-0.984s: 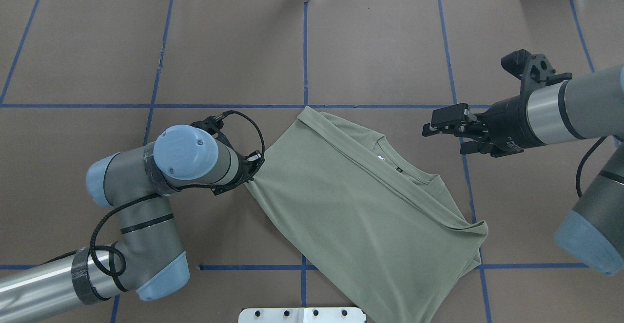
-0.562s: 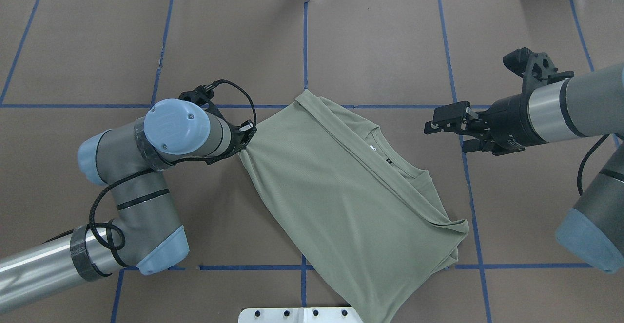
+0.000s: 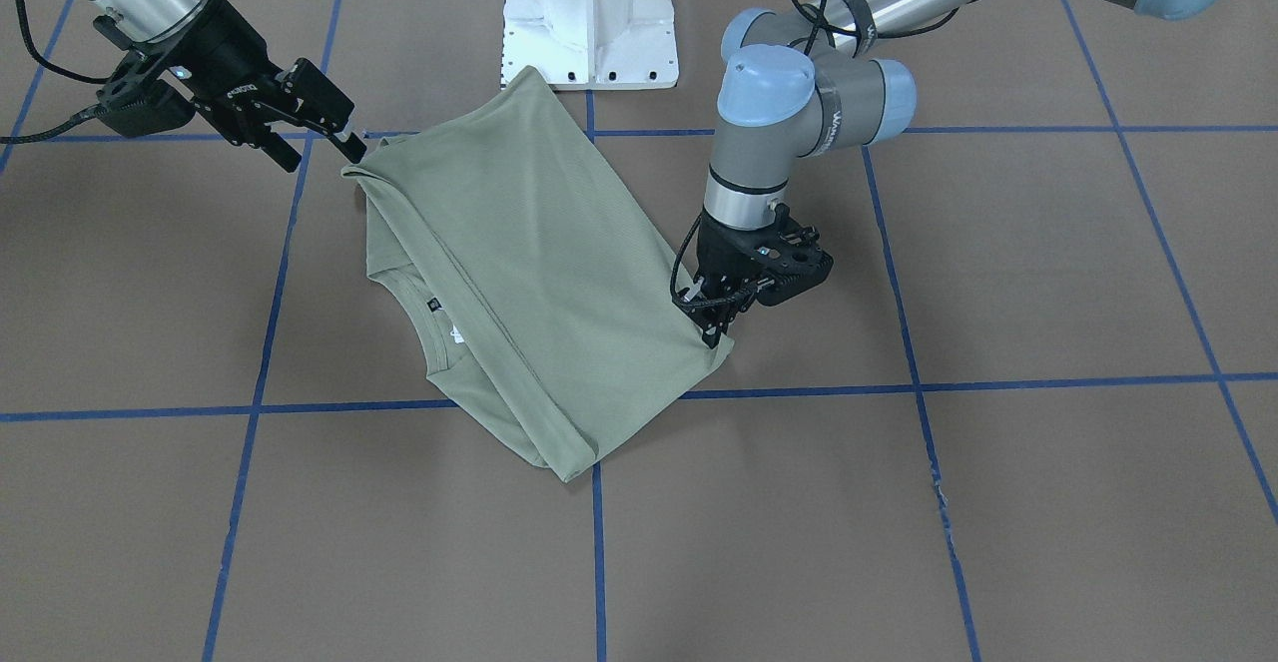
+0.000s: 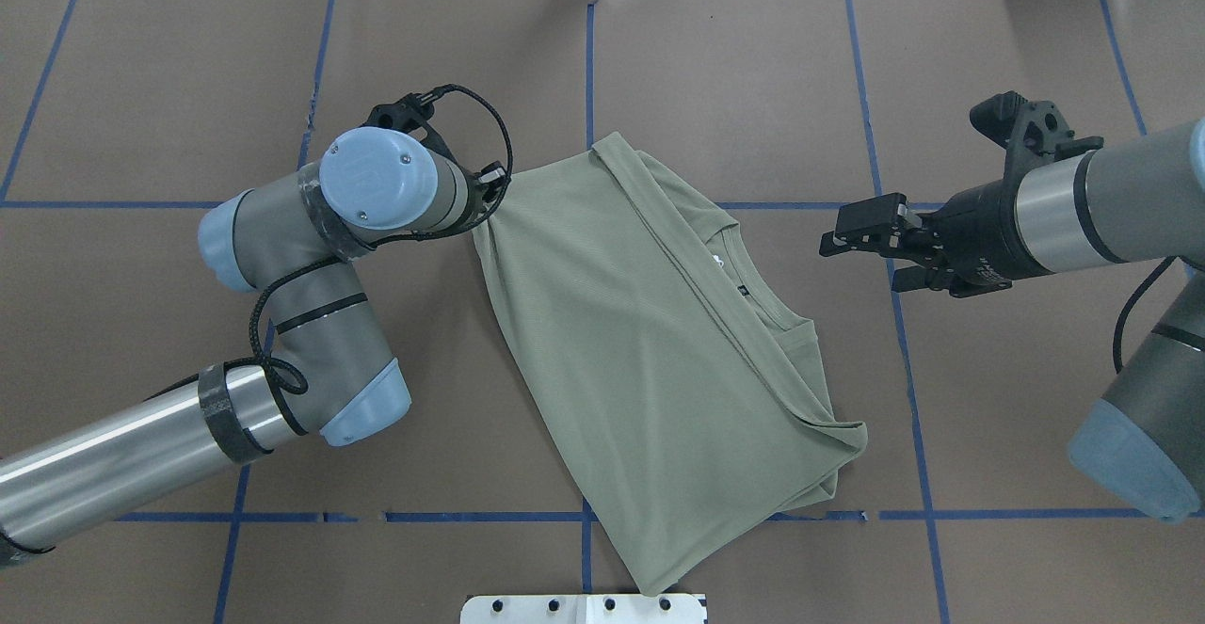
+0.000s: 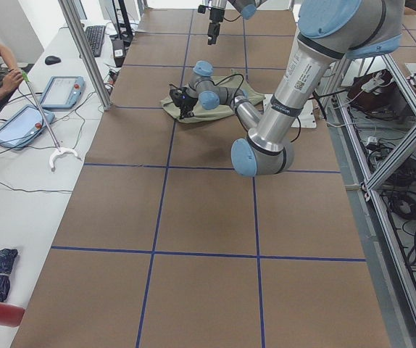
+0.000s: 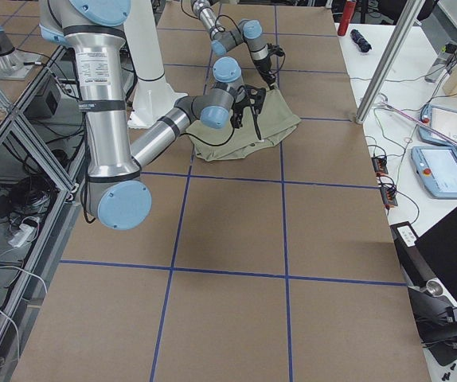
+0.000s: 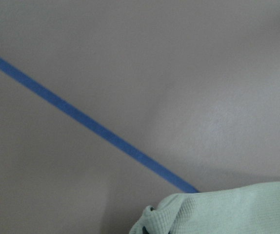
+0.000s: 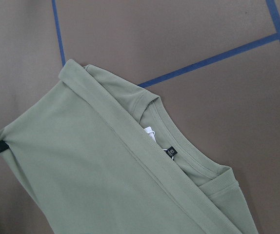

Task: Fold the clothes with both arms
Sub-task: 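Pull the shirt corner with the left gripper away from the robot, straightening it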

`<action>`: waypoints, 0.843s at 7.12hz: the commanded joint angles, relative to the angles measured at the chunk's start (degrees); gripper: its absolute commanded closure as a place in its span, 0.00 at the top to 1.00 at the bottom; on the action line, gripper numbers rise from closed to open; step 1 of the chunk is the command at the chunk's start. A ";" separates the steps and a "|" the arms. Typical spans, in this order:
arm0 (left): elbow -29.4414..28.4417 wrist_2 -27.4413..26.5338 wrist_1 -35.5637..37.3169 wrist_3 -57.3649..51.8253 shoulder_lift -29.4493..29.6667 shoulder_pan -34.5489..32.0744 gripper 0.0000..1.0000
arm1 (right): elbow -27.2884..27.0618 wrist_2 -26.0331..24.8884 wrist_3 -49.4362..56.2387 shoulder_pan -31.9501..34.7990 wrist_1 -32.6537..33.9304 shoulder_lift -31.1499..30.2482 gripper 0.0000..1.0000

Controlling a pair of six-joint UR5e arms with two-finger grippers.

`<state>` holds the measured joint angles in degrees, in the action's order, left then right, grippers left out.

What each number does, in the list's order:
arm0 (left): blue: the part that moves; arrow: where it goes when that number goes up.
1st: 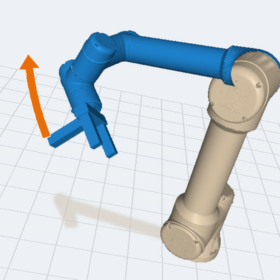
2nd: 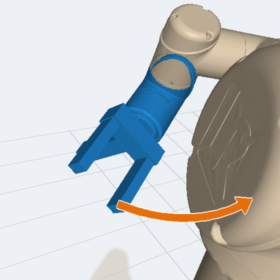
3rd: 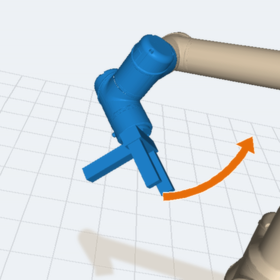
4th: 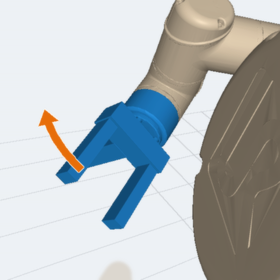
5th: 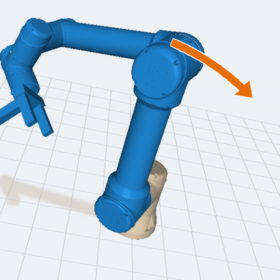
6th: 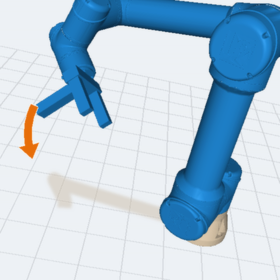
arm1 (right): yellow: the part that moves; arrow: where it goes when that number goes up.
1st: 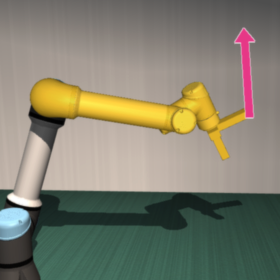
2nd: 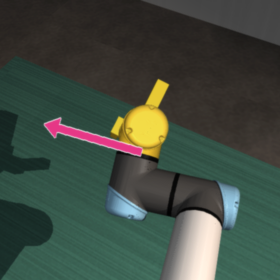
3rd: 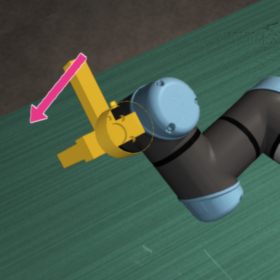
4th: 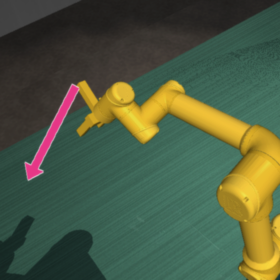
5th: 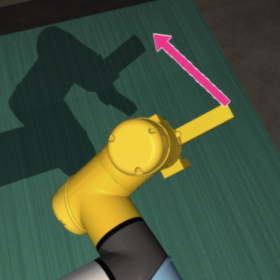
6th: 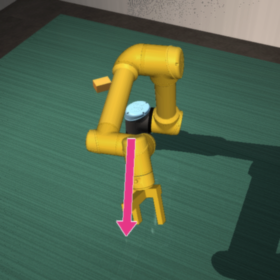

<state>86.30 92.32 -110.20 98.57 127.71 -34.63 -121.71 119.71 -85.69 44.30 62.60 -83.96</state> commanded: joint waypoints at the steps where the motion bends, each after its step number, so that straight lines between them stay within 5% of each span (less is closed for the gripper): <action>1: -8.03 -3.86 -6.49 -5.30 3.40 -1.76 0.00 | 0.15 -0.01 0.00 0.00 0.07 -0.07 1.00; 6: -30.61 -10.84 -22.39 -16.56 16.40 -2.90 0.00 | -0.72 -0.01 -0.18 0.44 0.07 -0.42 1.00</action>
<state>61.57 82.62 -128.48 84.17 140.78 -37.42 -122.28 119.71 -85.86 44.58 62.67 -84.32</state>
